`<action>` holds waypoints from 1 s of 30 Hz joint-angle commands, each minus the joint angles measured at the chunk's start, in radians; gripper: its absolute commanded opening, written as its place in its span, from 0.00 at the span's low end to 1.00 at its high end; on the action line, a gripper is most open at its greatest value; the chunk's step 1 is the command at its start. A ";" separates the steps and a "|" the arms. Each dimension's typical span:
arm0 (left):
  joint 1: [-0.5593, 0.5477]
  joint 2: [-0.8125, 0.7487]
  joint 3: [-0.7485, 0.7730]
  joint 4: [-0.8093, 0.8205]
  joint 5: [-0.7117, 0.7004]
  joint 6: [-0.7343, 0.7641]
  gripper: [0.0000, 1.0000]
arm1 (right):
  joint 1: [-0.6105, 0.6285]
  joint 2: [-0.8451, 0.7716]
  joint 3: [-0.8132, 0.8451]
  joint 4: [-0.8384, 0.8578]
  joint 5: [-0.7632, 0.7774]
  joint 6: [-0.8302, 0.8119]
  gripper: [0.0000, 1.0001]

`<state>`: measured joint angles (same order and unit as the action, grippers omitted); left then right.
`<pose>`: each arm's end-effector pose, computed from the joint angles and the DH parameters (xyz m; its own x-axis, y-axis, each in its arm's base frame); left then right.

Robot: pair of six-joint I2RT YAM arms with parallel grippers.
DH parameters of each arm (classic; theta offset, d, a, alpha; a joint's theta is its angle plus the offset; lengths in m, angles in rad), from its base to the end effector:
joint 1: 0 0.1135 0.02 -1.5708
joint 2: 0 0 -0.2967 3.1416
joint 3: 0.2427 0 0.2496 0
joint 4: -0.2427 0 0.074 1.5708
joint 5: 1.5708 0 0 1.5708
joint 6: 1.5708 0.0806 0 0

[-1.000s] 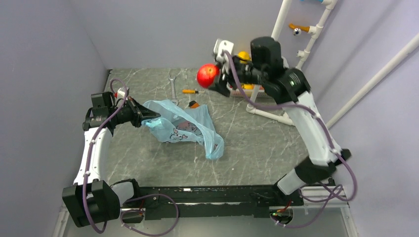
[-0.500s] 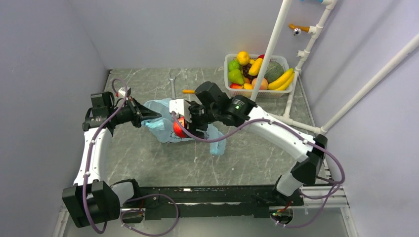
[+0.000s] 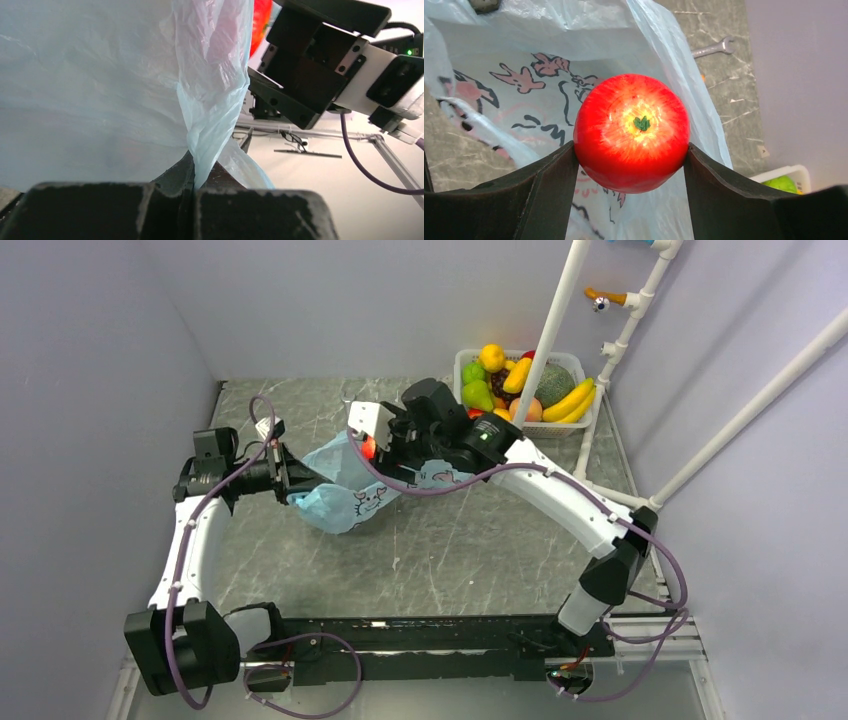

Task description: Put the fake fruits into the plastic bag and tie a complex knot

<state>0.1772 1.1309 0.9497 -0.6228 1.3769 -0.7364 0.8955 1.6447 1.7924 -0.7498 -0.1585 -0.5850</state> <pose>0.2156 -0.0417 0.3328 -0.9525 -0.3020 -0.0395 -0.0047 0.1442 -0.9895 0.2397 0.3196 0.4174 0.1753 -0.6534 -0.7365 -0.9059 0.1859 -0.3806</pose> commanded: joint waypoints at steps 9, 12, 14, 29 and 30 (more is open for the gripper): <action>0.000 0.005 -0.045 0.091 0.092 -0.059 0.00 | 0.025 0.033 -0.138 0.047 0.038 -0.068 0.89; 0.007 0.013 -0.032 0.075 0.088 -0.045 0.00 | 0.025 -0.008 -0.174 0.045 0.051 -0.066 0.93; 0.010 0.015 -0.031 0.068 0.084 -0.041 0.00 | 0.025 -0.045 -0.219 0.043 0.066 -0.067 0.94; 0.017 0.027 -0.026 0.039 0.062 -0.009 0.00 | 0.028 -0.392 -0.320 0.084 0.139 0.101 0.98; 0.016 0.026 -0.024 0.036 0.059 -0.008 0.00 | 0.028 -0.402 -0.338 0.096 0.154 0.129 0.99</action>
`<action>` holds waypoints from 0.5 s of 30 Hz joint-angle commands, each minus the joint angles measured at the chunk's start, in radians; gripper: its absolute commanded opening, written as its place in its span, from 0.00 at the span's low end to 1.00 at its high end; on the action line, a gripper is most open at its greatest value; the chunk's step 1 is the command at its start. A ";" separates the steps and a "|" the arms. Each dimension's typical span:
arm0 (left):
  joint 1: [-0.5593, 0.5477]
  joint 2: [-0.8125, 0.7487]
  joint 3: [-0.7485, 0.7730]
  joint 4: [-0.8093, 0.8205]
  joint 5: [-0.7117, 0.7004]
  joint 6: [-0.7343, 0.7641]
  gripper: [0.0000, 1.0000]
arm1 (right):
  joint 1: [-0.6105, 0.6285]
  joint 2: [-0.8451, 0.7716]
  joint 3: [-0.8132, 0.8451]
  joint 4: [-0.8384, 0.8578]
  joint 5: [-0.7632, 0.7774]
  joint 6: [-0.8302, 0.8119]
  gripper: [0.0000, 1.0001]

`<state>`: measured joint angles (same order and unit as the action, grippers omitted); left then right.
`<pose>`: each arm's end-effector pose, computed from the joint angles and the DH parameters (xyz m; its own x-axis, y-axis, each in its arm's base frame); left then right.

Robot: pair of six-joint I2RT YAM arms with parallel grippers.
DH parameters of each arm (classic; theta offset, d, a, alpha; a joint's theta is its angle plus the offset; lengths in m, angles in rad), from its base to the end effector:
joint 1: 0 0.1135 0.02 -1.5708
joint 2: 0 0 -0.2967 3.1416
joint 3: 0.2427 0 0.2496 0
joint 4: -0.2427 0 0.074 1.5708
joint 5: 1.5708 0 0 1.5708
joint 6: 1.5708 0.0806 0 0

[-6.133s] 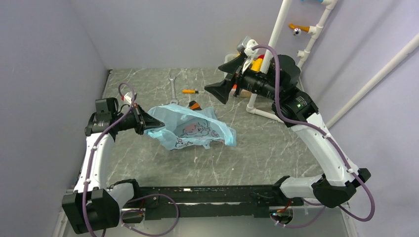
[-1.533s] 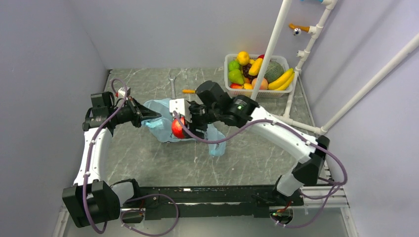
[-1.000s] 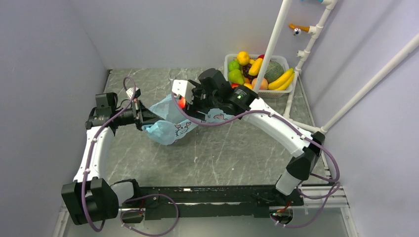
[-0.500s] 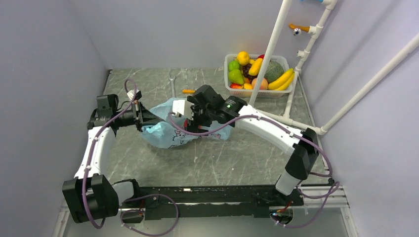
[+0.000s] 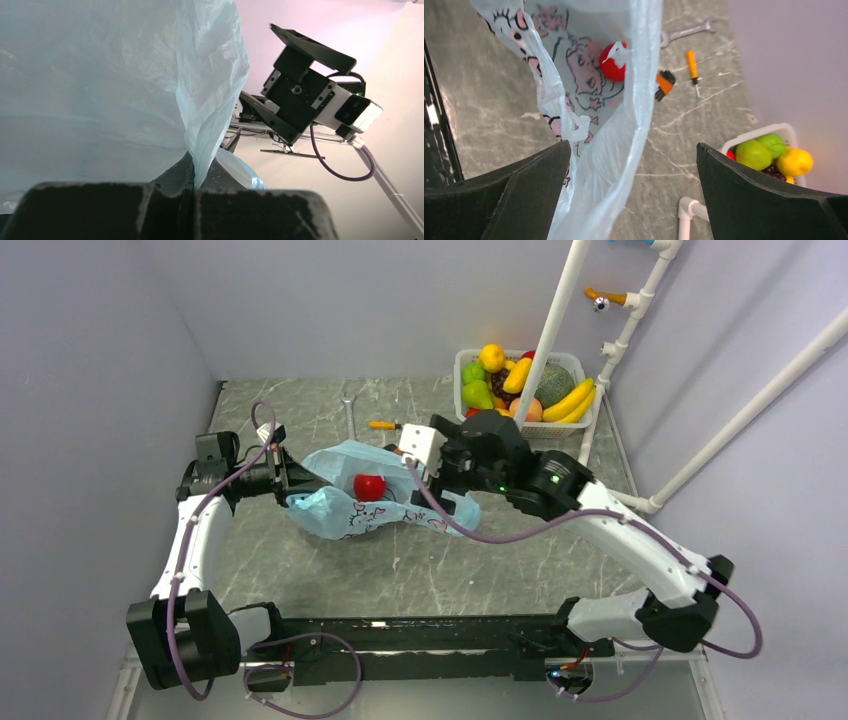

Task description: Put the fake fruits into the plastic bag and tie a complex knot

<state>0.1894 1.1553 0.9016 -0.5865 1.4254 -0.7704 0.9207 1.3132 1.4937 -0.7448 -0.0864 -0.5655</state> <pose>0.2183 -0.0394 0.3184 -0.9575 -0.2863 0.0343 -0.0636 0.0937 -0.9936 0.1775 0.2449 0.4204 0.1753 -0.6515 -0.7382 -0.8803 0.2320 -0.4138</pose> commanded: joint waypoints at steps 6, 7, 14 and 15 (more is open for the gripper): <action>0.000 -0.003 0.037 -0.028 0.011 0.053 0.00 | -0.028 -0.092 -0.188 0.071 0.095 0.218 1.00; 0.000 -0.005 0.044 -0.044 0.009 0.069 0.00 | -0.047 -0.087 -0.207 0.069 0.080 0.234 0.99; -0.051 -0.020 0.161 -0.228 -0.065 0.276 0.00 | -0.208 -0.002 -0.122 -0.094 -0.251 0.295 0.03; -0.064 -0.020 0.195 -0.280 -0.096 0.362 0.00 | -0.228 -0.009 -0.085 -0.102 -0.312 0.322 0.00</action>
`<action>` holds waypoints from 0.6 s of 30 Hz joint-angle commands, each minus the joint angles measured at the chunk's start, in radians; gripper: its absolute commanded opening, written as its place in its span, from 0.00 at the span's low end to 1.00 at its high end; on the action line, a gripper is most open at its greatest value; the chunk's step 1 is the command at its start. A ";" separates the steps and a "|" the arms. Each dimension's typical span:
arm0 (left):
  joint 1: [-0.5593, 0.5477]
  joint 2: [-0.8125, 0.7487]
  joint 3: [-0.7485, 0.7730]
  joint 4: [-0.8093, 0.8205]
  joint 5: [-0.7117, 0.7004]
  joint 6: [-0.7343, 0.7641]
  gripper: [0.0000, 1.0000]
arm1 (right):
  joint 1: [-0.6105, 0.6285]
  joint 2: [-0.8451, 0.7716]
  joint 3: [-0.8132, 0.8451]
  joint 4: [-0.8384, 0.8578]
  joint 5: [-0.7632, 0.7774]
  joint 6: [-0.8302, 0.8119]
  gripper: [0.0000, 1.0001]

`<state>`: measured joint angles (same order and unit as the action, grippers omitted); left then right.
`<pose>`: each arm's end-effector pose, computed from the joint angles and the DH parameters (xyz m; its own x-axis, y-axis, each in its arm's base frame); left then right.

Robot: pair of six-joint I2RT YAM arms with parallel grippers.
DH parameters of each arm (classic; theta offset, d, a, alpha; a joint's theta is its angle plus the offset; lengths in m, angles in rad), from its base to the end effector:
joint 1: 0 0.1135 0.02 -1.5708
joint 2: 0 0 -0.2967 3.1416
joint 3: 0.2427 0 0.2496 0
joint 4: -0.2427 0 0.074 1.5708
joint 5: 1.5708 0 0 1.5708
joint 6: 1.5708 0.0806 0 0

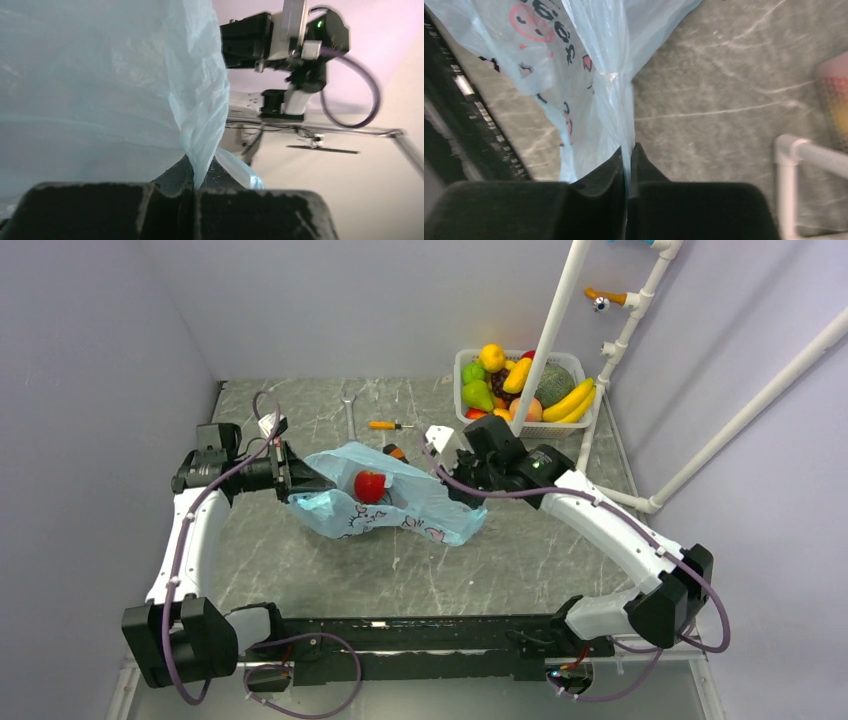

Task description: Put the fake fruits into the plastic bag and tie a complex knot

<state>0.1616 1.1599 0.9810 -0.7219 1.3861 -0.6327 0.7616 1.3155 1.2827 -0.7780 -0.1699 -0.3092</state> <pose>0.2158 -0.0451 0.3318 -0.9627 -0.2670 -0.0452 0.0046 0.1508 -0.9886 0.2040 0.2134 0.3414 -0.2671 -0.6691 -0.6935 -0.8878 0.4507 -0.0929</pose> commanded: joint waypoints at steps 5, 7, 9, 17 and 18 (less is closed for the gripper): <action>-0.089 0.023 0.384 -0.495 -0.270 0.647 0.00 | -0.086 -0.053 0.374 -0.033 -0.522 0.228 0.00; -0.105 0.051 0.478 -0.593 -0.356 0.749 0.00 | -0.089 0.008 0.493 -0.058 -0.578 0.285 0.00; -0.122 0.080 0.549 -0.637 -0.448 0.812 0.00 | -0.120 0.064 0.556 -0.065 -0.654 0.328 0.00; -0.124 0.214 0.576 -0.581 -0.770 0.881 0.00 | -0.297 0.239 0.404 0.021 -0.584 0.319 0.00; -0.131 0.244 0.581 -0.583 -0.796 0.886 0.00 | -0.312 0.275 0.402 0.017 -0.560 0.318 0.00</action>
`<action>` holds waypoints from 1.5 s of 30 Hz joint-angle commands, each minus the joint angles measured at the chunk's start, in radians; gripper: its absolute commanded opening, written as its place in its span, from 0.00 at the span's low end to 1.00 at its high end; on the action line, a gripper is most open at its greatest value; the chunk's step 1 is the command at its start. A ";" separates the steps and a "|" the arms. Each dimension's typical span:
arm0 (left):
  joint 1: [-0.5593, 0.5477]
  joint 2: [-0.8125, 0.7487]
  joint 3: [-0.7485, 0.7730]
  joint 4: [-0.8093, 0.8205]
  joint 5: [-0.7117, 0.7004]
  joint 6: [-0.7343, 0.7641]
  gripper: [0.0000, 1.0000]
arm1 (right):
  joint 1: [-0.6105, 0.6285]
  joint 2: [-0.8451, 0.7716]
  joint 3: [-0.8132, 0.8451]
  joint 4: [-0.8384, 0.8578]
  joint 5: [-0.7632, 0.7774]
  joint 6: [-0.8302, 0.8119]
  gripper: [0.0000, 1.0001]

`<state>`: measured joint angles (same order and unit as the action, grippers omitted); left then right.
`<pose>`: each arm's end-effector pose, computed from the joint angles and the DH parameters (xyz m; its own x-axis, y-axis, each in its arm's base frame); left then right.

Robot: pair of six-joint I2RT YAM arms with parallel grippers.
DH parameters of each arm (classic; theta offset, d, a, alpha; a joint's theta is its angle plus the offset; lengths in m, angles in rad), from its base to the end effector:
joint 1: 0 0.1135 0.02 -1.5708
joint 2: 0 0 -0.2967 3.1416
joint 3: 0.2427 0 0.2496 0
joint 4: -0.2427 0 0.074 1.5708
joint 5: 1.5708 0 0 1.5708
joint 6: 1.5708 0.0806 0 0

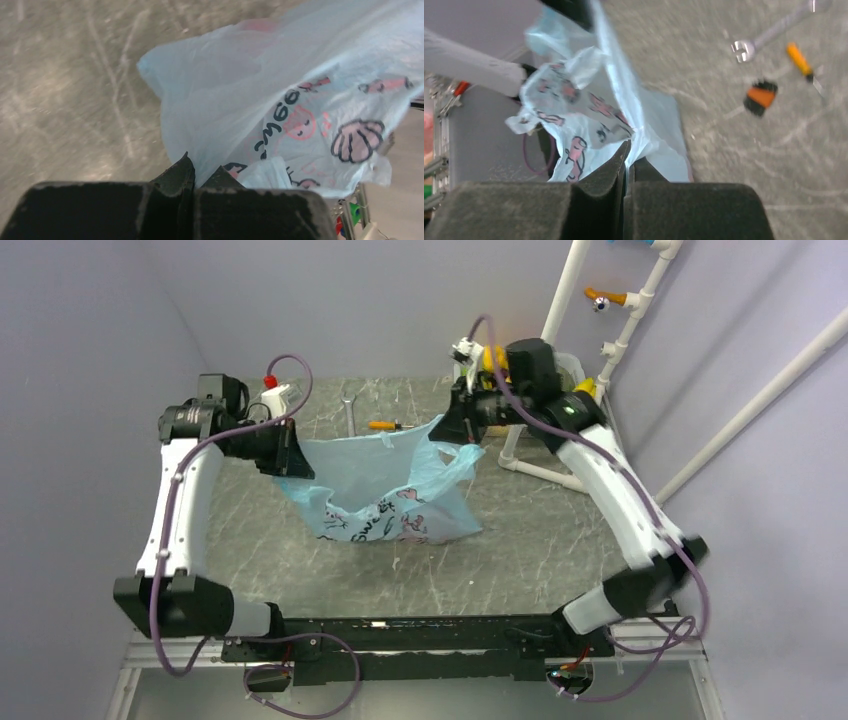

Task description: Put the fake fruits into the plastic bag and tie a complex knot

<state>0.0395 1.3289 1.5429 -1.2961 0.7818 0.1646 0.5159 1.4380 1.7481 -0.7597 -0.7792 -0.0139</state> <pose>0.2366 -0.0475 0.3958 -0.8208 0.0839 -0.5651 0.4430 0.7181 -0.5368 0.2430 0.2029 0.4816 -0.3655 -0.2186 -0.9048 -0.9067 0.3037 0.2929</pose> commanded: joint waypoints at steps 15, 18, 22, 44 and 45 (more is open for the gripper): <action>-0.069 0.110 -0.366 0.439 -0.315 0.022 0.00 | 0.009 0.223 -0.430 0.274 0.359 -0.194 0.00; -0.068 0.080 -0.475 0.497 -0.315 -0.001 0.00 | 0.032 0.190 -0.521 0.323 0.435 -0.227 0.00; -0.019 -0.012 -0.534 0.531 -0.170 -0.068 0.00 | 0.014 0.137 -0.574 0.361 0.537 -0.309 0.00; 0.149 -0.100 -0.453 0.533 0.034 -0.347 0.00 | 0.195 0.141 -0.021 0.331 0.525 -0.343 0.94; 0.149 -0.092 -0.451 0.530 0.037 -0.365 0.00 | 0.232 0.138 -0.013 0.344 0.542 -0.362 0.94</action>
<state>0.1936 1.2404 1.0874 -0.7593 0.7864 -0.1337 0.6193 1.6337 1.6676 -0.4519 -0.2619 -0.3637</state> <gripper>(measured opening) 0.012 0.935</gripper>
